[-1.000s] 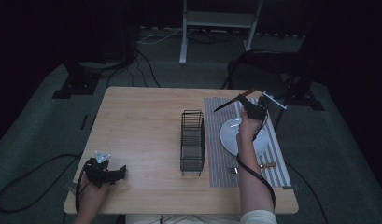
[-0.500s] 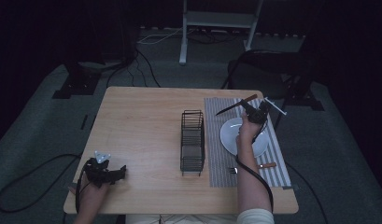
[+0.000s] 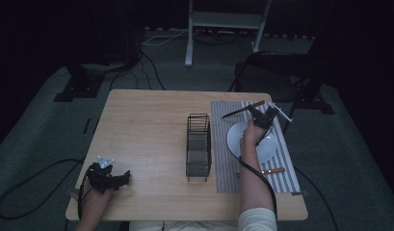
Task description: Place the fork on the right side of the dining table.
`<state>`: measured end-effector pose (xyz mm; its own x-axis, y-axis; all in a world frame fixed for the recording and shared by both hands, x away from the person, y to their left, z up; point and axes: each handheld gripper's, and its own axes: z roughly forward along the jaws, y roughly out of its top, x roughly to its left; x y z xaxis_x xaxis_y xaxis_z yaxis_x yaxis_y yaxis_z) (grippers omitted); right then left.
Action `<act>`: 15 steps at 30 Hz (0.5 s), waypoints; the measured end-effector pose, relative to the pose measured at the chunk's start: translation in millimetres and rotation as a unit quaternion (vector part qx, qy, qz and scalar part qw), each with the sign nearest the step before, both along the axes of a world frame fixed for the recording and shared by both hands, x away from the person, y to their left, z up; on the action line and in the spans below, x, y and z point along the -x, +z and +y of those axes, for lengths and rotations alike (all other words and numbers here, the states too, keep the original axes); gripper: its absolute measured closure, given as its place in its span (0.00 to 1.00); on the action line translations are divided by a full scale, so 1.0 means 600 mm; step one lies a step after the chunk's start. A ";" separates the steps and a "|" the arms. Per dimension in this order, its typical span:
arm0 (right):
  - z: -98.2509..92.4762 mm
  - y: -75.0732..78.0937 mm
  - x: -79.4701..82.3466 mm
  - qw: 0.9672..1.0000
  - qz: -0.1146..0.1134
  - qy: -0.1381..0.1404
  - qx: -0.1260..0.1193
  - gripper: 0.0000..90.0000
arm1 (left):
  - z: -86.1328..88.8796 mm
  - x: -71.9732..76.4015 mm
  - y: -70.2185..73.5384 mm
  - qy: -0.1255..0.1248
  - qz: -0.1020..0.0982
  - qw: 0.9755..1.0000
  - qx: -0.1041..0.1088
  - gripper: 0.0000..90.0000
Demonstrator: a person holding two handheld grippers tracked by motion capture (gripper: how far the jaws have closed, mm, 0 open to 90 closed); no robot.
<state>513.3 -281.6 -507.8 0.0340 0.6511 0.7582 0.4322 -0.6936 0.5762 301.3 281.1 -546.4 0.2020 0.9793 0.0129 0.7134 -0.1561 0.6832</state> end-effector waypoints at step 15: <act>-0.029 -0.022 -0.011 0.997 0.074 -0.018 -0.031 0.85 | 0.000 0.000 0.000 -0.001 0.000 1.000 0.000 0.00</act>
<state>520.2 -299.1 -521.1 0.1711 0.5999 0.7816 0.4838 -0.7422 0.4638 301.3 281.1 -546.4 0.2037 0.9790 0.0131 0.7131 -0.1575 0.6832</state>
